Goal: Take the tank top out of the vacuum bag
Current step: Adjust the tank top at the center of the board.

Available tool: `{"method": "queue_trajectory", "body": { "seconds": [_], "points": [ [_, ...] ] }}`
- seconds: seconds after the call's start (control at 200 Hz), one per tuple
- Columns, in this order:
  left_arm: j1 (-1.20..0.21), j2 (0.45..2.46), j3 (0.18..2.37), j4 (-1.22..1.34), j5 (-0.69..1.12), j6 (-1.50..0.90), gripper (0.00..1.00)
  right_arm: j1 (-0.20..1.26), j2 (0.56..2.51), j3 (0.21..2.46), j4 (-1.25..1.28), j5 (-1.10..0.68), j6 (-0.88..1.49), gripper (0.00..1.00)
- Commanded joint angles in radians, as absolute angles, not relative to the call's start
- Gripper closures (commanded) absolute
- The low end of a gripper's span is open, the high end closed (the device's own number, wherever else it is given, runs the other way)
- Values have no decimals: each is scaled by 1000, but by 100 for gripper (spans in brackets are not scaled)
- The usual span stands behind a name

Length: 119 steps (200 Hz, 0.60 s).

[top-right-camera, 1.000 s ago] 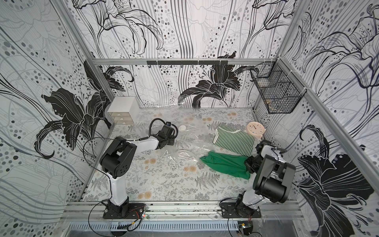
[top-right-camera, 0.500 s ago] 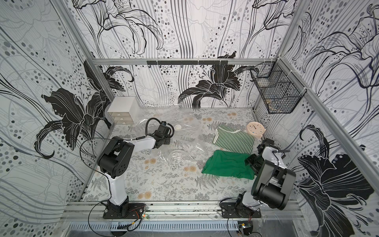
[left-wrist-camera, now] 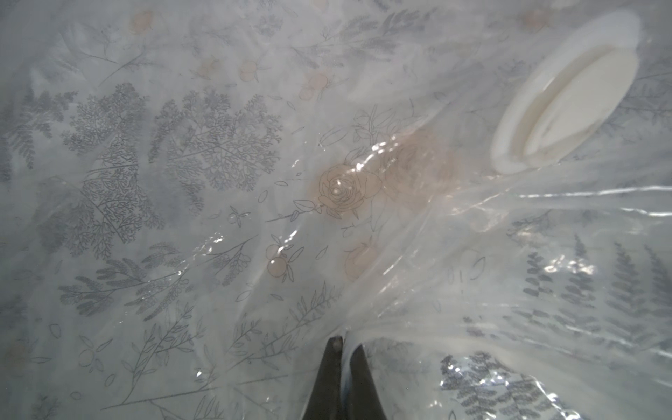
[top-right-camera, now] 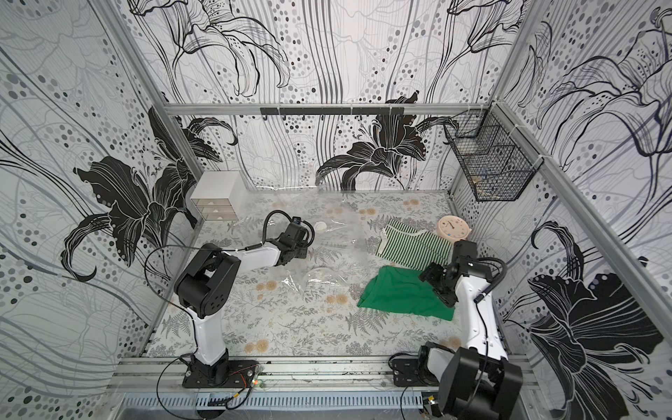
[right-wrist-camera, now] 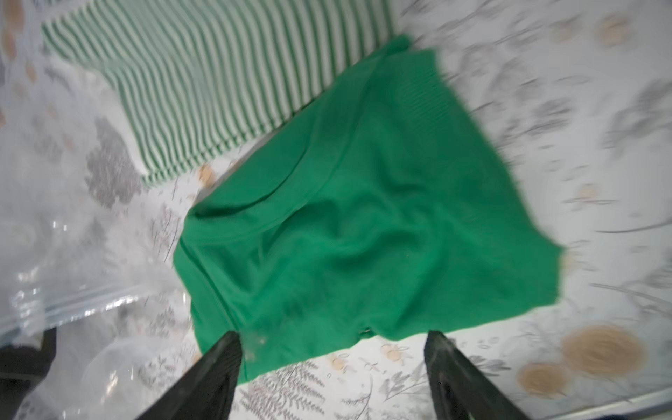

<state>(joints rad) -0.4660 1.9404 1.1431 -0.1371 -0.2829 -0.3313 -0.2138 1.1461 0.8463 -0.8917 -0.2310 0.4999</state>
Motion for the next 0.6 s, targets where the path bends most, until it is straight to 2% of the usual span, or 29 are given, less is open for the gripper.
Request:
{"method": "queue_trajectory", "body": {
  "seconds": [0.0, 0.18, 0.406, 0.591],
  "points": [
    [-465, 1910, 1146, -117, -279, -352, 100, -92, 1231, 824, -831, -258, 588, 23],
    [-465, 1881, 1132, -104, -271, -368, 100, -36, 1366, 714, -690, -267, 657, 30],
    [-473, 1826, 1098, -49, -233, -364, 100, -35, 1456, 648, -637, -223, 621, 29],
    [-496, 1794, 1076, 9, -172, -352, 95, -36, 1356, 701, -657, -233, 600, 26]
  ]
}}
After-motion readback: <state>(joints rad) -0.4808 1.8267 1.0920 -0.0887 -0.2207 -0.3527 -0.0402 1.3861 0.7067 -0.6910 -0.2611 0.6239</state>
